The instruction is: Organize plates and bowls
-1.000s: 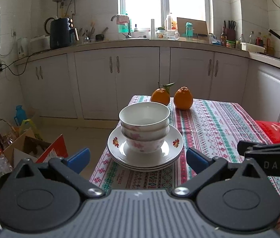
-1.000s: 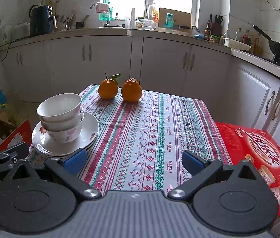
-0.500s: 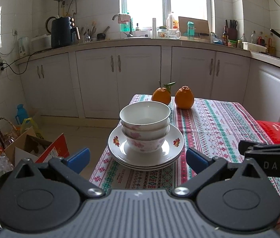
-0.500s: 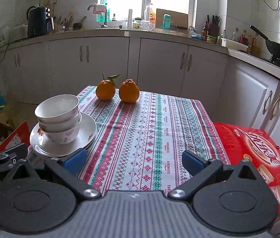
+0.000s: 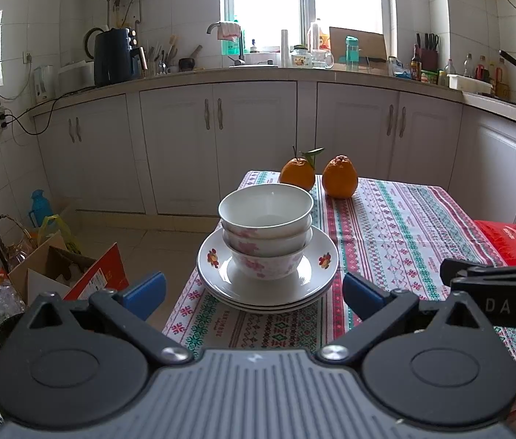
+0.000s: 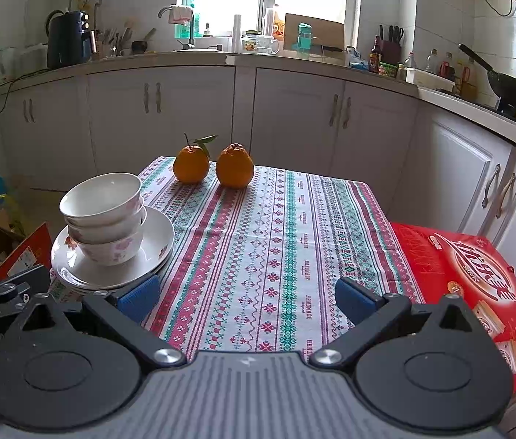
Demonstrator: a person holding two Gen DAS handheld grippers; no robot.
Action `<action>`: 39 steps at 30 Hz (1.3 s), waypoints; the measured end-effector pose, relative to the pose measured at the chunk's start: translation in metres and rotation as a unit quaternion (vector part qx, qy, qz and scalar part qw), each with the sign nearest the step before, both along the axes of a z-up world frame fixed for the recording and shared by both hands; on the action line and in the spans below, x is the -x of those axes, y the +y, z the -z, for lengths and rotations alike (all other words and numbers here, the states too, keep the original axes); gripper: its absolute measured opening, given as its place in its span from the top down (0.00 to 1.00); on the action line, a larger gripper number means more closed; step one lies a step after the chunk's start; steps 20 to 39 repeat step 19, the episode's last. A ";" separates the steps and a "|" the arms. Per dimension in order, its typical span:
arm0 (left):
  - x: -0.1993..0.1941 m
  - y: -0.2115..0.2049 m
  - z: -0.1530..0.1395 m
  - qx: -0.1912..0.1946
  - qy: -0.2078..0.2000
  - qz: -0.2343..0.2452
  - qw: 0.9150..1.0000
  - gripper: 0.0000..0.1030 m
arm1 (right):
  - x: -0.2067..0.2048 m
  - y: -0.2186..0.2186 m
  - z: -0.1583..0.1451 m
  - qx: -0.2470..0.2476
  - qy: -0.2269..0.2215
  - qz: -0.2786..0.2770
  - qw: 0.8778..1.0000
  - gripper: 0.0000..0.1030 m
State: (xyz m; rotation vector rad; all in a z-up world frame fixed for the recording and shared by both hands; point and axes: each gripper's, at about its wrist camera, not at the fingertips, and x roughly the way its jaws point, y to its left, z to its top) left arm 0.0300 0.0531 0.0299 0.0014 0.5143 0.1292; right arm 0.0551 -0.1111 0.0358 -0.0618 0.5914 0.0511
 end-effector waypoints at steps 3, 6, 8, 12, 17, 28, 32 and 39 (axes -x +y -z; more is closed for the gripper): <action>0.000 0.000 0.000 0.001 0.001 0.000 1.000 0.01 | 0.000 0.000 0.000 0.001 0.000 0.000 1.000 0.00; -0.001 -0.001 0.000 0.001 0.002 -0.001 1.000 0.01 | 0.000 -0.001 0.000 0.001 0.000 0.000 1.000 0.00; -0.001 -0.001 0.000 -0.001 0.001 0.000 1.000 0.01 | 0.000 -0.001 0.000 0.001 0.000 0.000 1.000 0.00; -0.001 -0.001 0.001 -0.001 0.002 -0.001 1.000 0.01 | -0.001 -0.001 0.000 0.002 0.000 0.001 1.000 0.00; -0.002 -0.001 0.001 -0.001 0.003 -0.002 1.000 0.01 | -0.001 -0.001 0.000 0.002 0.001 0.001 1.000 0.00; -0.003 -0.002 0.001 -0.001 0.004 -0.003 1.000 0.01 | -0.002 -0.002 0.000 0.002 0.002 0.002 1.000 0.00; -0.003 -0.002 0.001 -0.001 0.004 -0.003 1.000 0.01 | -0.002 -0.002 0.000 0.002 0.002 0.002 1.000 0.00; -0.003 -0.002 0.001 -0.001 0.004 -0.003 1.000 0.01 | -0.002 -0.002 0.000 0.002 0.002 0.002 1.000 0.00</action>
